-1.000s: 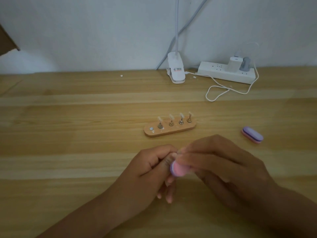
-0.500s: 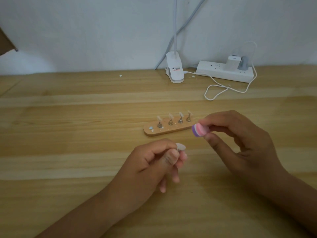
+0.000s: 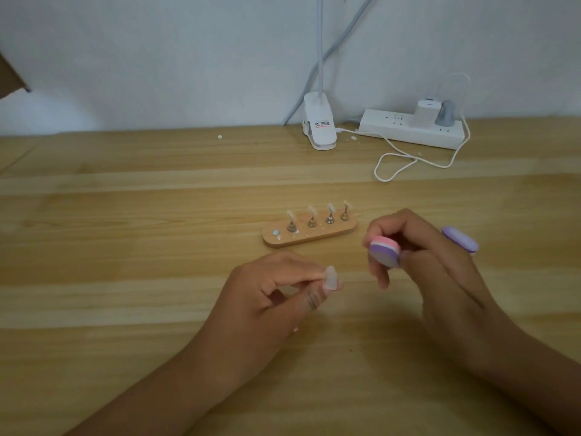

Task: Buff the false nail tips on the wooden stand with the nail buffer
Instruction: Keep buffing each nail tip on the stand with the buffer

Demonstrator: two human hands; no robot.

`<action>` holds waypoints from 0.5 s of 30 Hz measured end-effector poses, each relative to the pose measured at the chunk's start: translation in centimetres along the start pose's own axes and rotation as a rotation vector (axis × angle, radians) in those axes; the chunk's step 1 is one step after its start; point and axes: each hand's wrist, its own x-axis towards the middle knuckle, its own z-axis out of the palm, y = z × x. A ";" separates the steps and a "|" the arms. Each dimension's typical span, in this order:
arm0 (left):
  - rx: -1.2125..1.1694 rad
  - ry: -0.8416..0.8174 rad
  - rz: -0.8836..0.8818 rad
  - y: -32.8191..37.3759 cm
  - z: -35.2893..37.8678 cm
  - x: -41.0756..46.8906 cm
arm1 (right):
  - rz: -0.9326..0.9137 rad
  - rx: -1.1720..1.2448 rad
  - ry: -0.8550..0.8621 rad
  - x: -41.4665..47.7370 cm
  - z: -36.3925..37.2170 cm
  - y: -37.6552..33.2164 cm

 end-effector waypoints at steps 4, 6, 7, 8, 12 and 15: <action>0.058 -0.048 0.006 0.3 0.2 -0.1 | 0.221 0.320 -0.082 0.2 0.2 -1.1; 0.073 -0.075 -0.003 0.4 0.2 -0.2 | 0.345 0.372 -0.075 0.6 0.5 -1.5; 0.079 -0.083 -0.004 0.5 0.2 -0.2 | 0.396 0.398 -0.070 0.7 0.6 -1.5; 0.088 -0.088 -0.002 0.5 0.1 -0.2 | 0.417 0.410 -0.064 0.8 0.7 -1.6; 0.124 -0.087 0.029 0.5 0.1 -0.1 | 0.110 0.153 -0.165 -0.2 0.6 -0.8; 0.152 -0.079 0.049 0.5 0.0 0.0 | 0.055 0.085 -0.167 -0.3 0.6 -0.1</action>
